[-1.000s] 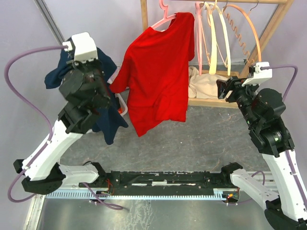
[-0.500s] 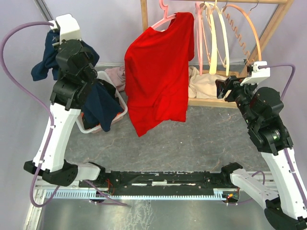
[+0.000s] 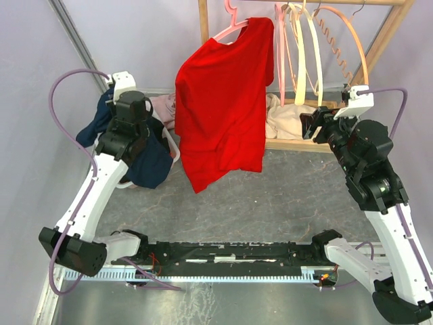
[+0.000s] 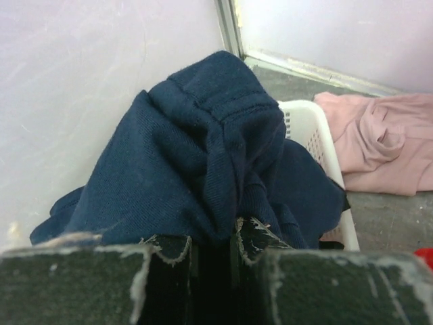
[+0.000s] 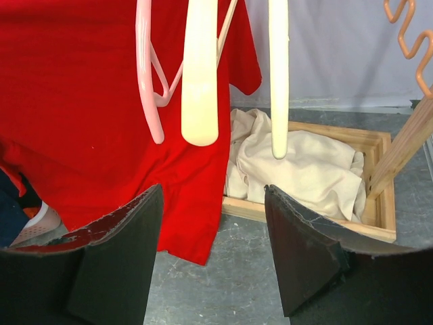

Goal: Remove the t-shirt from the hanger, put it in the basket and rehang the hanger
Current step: Place the T-shirt in the bin.

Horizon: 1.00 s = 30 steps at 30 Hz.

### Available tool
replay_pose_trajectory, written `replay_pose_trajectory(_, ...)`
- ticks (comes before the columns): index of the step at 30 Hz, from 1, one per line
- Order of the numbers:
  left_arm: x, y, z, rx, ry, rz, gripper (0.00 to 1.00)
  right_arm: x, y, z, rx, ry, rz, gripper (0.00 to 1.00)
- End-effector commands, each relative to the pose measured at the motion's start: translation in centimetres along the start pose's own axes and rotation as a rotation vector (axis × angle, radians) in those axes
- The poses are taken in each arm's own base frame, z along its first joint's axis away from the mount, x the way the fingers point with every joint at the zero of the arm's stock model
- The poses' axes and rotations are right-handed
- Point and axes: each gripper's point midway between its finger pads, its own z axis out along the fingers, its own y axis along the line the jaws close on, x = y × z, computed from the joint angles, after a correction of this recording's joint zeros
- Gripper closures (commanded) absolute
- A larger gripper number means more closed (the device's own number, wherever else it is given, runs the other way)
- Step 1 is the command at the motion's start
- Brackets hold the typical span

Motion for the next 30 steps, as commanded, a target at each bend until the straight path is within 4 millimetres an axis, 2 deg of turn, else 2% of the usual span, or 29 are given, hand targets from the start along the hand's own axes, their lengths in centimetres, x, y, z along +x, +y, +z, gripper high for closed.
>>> replay_pose_trajectory(1,0.4,0.2,0.1,0.002,-0.027,-0.186,0.97,-1.1,0.7,0.1,-0.032,-0.042,0.016,0.31)
replay_pose_trajectory(4,2.6,-0.7,1.0,0.021,0.005,-0.210,0.97,-1.1,0.9,0.1,-0.042,-0.044,0.023,0.31)
replay_pose_trajectory(10,8.3,-3.0,4.0,0.063,0.122,-0.228,0.97,-0.9,1.2,0.2,-0.059,-0.038,0.026,0.31)
replay_pose_trajectory(20,16.3,-5.4,7.7,0.097,0.276,-0.259,0.96,-0.7,1.7,0.5,-0.082,-0.034,0.032,0.31)
replay_pose_trajectory(22,17.9,-5.7,8.3,0.102,0.308,-0.249,0.91,-0.6,1.7,0.6,-0.082,-0.032,0.031,0.31)
replay_pose_trajectory(26,19.8,-6.2,9.1,0.106,0.355,-0.232,0.74,-0.8,1.8,0.6,-0.086,-0.033,0.032,0.31)
replay_pose_trajectory(30,18.9,-6.3,9.0,0.128,0.351,-0.229,0.54,-0.9,1.8,0.6,-0.089,-0.035,0.032,0.31)
